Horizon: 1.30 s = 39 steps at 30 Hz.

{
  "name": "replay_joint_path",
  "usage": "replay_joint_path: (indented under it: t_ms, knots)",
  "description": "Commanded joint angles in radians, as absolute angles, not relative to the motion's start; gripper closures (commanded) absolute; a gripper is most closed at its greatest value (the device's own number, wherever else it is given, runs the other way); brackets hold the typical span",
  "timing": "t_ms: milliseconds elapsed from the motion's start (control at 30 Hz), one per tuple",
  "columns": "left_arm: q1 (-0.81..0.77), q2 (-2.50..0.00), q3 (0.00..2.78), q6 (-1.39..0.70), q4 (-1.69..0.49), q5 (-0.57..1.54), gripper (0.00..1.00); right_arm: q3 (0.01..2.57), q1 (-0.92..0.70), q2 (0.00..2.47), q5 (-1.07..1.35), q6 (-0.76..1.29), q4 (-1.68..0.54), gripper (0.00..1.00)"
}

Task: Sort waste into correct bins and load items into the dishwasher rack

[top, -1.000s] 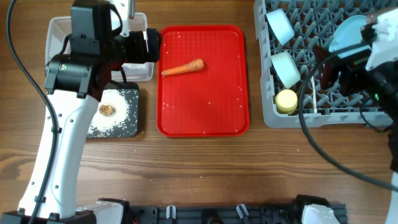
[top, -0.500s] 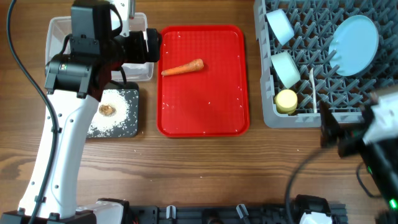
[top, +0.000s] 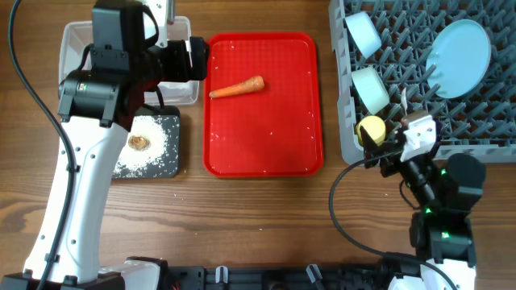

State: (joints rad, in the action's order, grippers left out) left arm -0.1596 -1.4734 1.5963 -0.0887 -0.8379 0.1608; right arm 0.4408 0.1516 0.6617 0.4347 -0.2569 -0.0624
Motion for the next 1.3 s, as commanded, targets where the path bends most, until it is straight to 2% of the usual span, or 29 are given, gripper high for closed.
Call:
replay_joint_path:
  t_ms: [0,133,267,400,567,667,733,800,833,900,1000,1033,1200,1267]
  knots:
    - [-0.155,-1.475,1.597,-0.094,-0.836,0.159,0.00,0.416,0.152,0.686,0.313,-0.288,-0.036,0.00]
    - [-0.155,-1.475,1.597,-0.094,-0.836,0.159,0.00,0.416,0.152,0.800,0.314,-0.283,0.016,0.00]
    - [-0.155,-1.475,1.597,-0.083,-0.809,0.151,0.00,0.416,0.152,0.874,0.313,-0.121,0.136,0.00]
    - [-0.155,-1.475,1.597,-0.070,-0.822,0.189,0.00,0.416,0.152,0.878,0.313,-0.118,0.163,0.00]
    - [-0.218,-1.599,1.598,0.163,-0.635,0.183,0.00,0.416,0.152,0.878,0.313,-0.101,0.168,0.00]
    - [-0.277,-1.714,1.598,0.147,-0.529,0.138,0.00,0.416,0.152,0.878,0.313,-0.101,0.168,0.00]
    - [-0.309,-1.810,1.598,-0.062,-0.459,0.104,0.00,0.416,0.152,0.878,0.313,-0.101,0.167,0.00]
    - [-0.317,-1.890,1.598,-0.544,-0.487,-0.059,0.00,0.416,0.152,0.878,0.314,-0.096,0.159,0.00]
    - [-0.317,-1.922,1.598,-0.715,-0.506,-0.045,0.00,0.416,0.152,0.878,0.314,-0.093,0.156,0.00]
    - [-0.329,-1.990,1.598,-0.926,-0.502,0.007,0.00,0.416,0.152,0.878,0.314,-0.074,0.149,0.00]
    - [-0.354,-2.021,1.596,-0.959,-0.526,-0.001,0.01,0.416,0.152,0.878,0.314,-0.075,0.125,0.00]
    - [-0.359,-2.030,1.596,-0.983,-0.523,-0.003,0.06,0.416,0.152,0.878,0.314,-0.075,0.113,0.00]
    - [-0.388,-2.125,1.595,-1.363,-0.532,-0.028,0.15,0.416,0.152,0.878,0.314,-0.074,0.099,0.00]
    - [-0.389,-2.156,1.595,-1.370,-0.540,-0.028,0.12,0.416,0.152,0.878,0.314,-0.075,0.096,0.00]
